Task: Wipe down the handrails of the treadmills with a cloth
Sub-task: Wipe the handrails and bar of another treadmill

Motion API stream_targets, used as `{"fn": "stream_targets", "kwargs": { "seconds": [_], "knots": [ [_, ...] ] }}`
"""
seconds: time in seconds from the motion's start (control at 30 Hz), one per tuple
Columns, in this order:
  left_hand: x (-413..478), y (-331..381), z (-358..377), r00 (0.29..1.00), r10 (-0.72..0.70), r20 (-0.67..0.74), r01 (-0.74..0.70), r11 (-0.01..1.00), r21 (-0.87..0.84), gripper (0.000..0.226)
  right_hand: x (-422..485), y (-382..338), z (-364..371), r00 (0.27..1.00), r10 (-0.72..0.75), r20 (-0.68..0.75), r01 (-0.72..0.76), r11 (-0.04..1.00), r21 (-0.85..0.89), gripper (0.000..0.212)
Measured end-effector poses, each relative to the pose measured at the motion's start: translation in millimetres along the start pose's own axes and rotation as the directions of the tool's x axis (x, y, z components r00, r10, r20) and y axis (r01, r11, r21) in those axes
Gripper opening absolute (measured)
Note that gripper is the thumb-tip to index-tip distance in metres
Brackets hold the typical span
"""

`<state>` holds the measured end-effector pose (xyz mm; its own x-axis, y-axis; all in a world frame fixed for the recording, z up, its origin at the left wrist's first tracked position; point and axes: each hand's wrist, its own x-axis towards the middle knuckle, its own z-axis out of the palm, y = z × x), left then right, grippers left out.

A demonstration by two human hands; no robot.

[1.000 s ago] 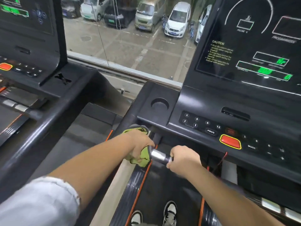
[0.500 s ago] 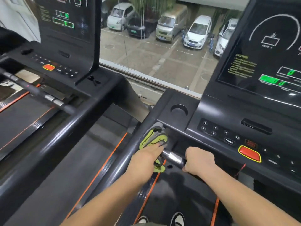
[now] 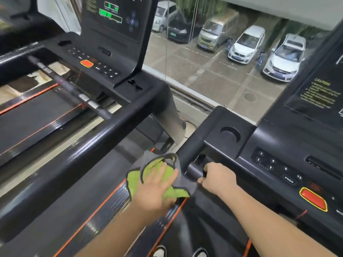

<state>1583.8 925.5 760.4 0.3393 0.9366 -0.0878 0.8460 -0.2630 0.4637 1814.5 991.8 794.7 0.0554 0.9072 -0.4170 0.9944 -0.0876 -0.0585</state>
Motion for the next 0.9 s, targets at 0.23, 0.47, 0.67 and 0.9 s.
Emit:
{"fn": "stream_targets", "kwargs": {
  "seconds": [0.23, 0.47, 0.67, 0.9],
  "knots": [
    [64.2, 15.4, 12.6, 0.975, -0.208, 0.074, 0.196, 0.971, 0.139, 0.100, 5.5, -5.7, 6.4, 1.000, 0.016, -0.012, -0.016, 1.000, -0.018, 0.017],
    [156.7, 15.0, 10.4, 0.960, -0.230, 0.161, 0.262, 0.939, -0.223, 0.083, 7.5, -7.9, 6.0, 1.000, 0.017, -0.022, -0.018, 0.999, -0.031, 0.017],
    [69.9, 7.0, 18.3, 0.996, -0.045, 0.076, 0.038, 0.995, 0.089, 0.072, 3.8, -7.8, 7.5, 0.997, 0.075, -0.032, -0.075, 0.997, 0.007, 0.015],
    [-75.3, -35.3, 11.9, 0.999, 0.009, 0.036, -0.009, 1.000, -0.014, 0.074, -4.9, -9.6, 11.6, 0.993, 0.110, -0.031, -0.111, 0.994, -0.015, 0.017]
  ]
}}
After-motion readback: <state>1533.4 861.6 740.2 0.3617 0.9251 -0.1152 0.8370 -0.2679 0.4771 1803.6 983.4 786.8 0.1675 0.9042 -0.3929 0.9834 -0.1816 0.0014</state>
